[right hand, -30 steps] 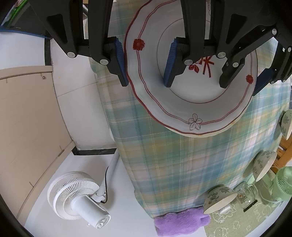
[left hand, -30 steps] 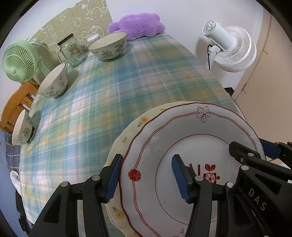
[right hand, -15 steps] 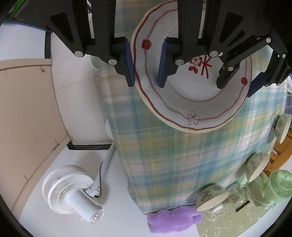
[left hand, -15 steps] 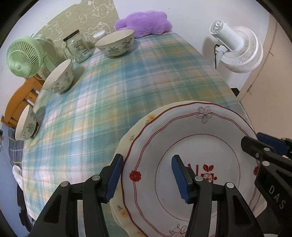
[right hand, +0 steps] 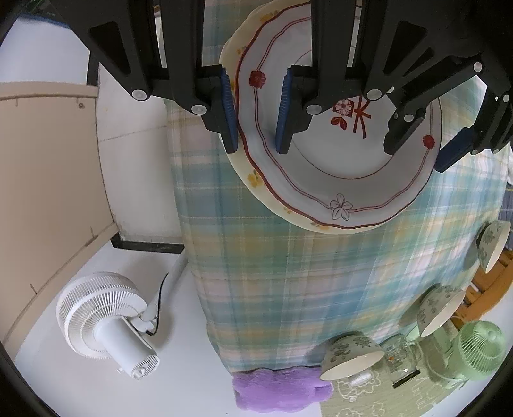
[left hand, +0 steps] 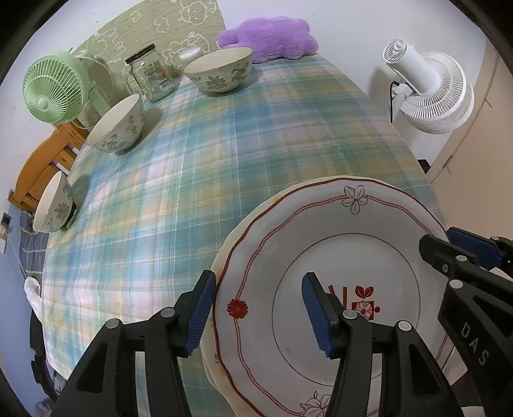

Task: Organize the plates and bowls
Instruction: 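Lower the red-rimmed plate onto the stacked flowered plates with both grippers, then open both grippers and withdraw them from the plate stack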

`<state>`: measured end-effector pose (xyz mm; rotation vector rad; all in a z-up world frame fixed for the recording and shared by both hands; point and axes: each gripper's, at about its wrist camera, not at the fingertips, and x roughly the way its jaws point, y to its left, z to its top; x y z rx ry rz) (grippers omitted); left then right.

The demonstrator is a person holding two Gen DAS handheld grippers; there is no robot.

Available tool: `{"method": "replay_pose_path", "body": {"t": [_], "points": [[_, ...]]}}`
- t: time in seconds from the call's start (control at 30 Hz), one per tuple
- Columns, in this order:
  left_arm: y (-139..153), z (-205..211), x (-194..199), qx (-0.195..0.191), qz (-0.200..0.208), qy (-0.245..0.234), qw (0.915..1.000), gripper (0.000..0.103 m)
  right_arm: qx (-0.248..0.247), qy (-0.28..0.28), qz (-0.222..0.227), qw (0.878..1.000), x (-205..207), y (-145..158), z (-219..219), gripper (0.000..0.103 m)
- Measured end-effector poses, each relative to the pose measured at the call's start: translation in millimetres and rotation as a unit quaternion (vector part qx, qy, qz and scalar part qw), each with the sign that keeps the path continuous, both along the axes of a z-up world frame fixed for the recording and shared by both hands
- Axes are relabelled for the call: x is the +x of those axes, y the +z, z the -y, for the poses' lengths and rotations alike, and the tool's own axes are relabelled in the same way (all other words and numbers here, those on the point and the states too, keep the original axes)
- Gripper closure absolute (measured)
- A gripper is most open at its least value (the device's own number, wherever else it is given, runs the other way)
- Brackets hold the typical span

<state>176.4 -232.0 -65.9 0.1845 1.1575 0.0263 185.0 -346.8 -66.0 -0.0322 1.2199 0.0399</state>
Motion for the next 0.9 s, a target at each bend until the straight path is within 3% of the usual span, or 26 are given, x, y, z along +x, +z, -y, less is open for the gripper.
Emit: {"method": "replay_pose_path", "body": {"t": [0.17,0.4,0.53,0.9], "points": [[0,-3,-1,-0.009,-0.008,0.010,0.9999,0.042,0.004,0.013,0.000,1.000,3,0,-2,0.070],[16,-7,-4,-0.033,0.001,0.008,0.9994,0.024,0.031,0.043,0.005,0.999,11,9,-12,0.046],[24,-21,-1,-0.044,0.012,0.021,0.9988,0.018,0.042,0.055,0.017,0.997,12,17,-23,0.042],[26,-85,-2,-0.076,0.024,0.022,0.9965,0.018,0.043,0.028,0.046,0.998,7,31,-79,0.039]]}}
